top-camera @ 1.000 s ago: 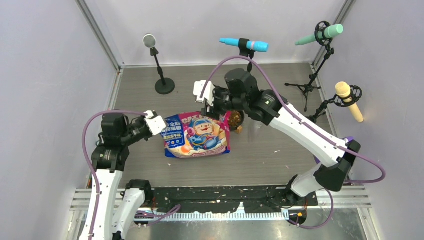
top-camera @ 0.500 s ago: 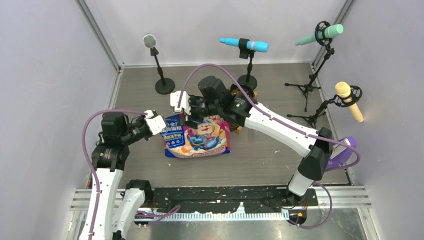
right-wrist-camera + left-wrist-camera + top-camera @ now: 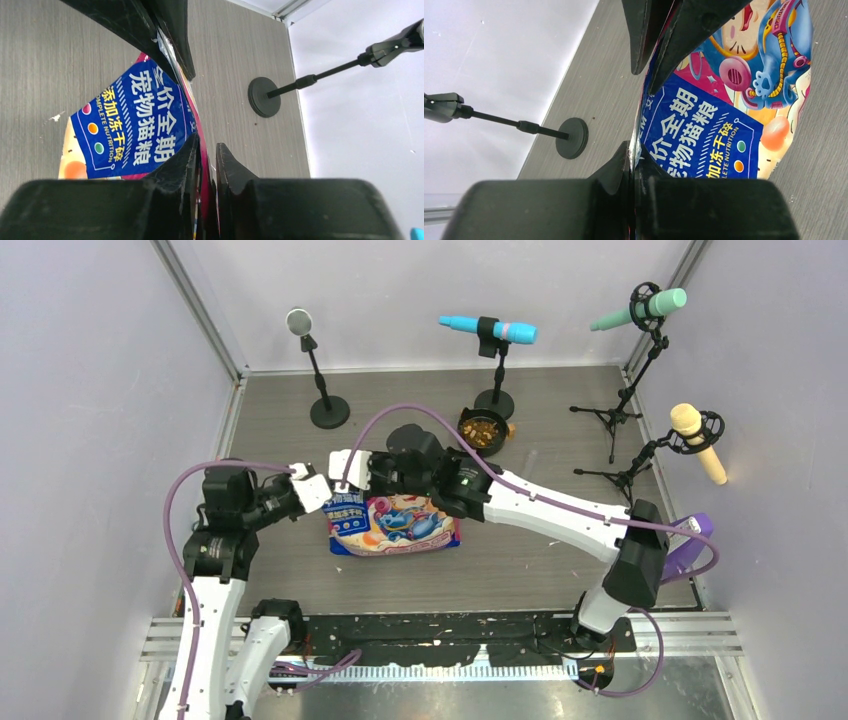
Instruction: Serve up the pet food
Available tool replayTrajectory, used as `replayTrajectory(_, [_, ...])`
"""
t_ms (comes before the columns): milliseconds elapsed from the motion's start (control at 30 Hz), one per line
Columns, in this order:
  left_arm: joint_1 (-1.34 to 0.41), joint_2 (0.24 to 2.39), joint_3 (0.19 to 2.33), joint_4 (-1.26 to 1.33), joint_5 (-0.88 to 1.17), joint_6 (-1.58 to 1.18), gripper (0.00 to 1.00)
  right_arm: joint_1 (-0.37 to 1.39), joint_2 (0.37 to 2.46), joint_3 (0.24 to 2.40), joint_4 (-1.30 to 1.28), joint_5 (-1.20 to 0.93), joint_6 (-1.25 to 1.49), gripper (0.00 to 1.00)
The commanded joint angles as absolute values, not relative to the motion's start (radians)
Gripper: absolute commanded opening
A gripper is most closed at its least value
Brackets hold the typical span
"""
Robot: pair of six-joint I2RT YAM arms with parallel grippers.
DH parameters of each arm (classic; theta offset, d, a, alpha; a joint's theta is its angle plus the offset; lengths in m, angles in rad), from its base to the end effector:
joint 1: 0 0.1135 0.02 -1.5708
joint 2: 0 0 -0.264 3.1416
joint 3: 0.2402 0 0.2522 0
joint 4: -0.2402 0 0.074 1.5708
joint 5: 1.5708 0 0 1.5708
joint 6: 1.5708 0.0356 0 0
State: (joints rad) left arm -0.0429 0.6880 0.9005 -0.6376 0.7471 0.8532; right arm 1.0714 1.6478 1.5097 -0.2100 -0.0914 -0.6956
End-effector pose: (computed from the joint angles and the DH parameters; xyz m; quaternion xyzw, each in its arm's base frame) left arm 0.1329 -0.0299 0.3502 0.5172 0.6195 -0.0829 0.5847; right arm 0.1859 0.3475 0.3651 -0.6489 0.4987 0.1439 0.5563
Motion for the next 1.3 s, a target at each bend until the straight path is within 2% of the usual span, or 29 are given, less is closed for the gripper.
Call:
replayTrajectory(0, [-0.043, 0.683, 0.908, -0.632, 0.764, 0.850, 0.00, 1.064, 1.595, 1.487, -0.254, 0.131, -0.843, 0.21])
replayTrajectory(100, [-0.043, 0.683, 0.911, -0.644, 0.759, 0.862, 0.00, 1.051, 1.593, 1.511, -0.394, 0.151, -0.872, 0.25])
replayTrajectory(233, [-0.043, 0.684, 0.914, -0.653, 0.750, 0.873, 0.00, 1.014, 1.570, 1.510, -0.474, 0.155, -0.866, 0.25])
replayTrajectory(567, [-0.042, 0.699, 0.923, -0.661, 0.774, 0.866, 0.00, 0.901, 1.436, 1.400, -0.483, 0.128, -0.859, 0.19])
replayTrajectory(900, [-0.040, 0.714, 0.944, -0.679, 0.800, 0.857, 0.00, 0.813, 1.301, 1.295, -0.495, 0.205, -0.877, 0.06])
replayTrajectory(1133, [-0.041, 0.725, 0.959, -0.684, 0.812, 0.838, 0.00, 0.750, 1.200, 1.263, -0.482, 0.187, -0.880, 0.06])
replayTrajectory(1267, [-0.041, 0.735, 0.961, -0.676, 0.829, 0.816, 0.00, 0.728, 1.162, 1.248, -0.483, 0.158, -0.869, 0.09])
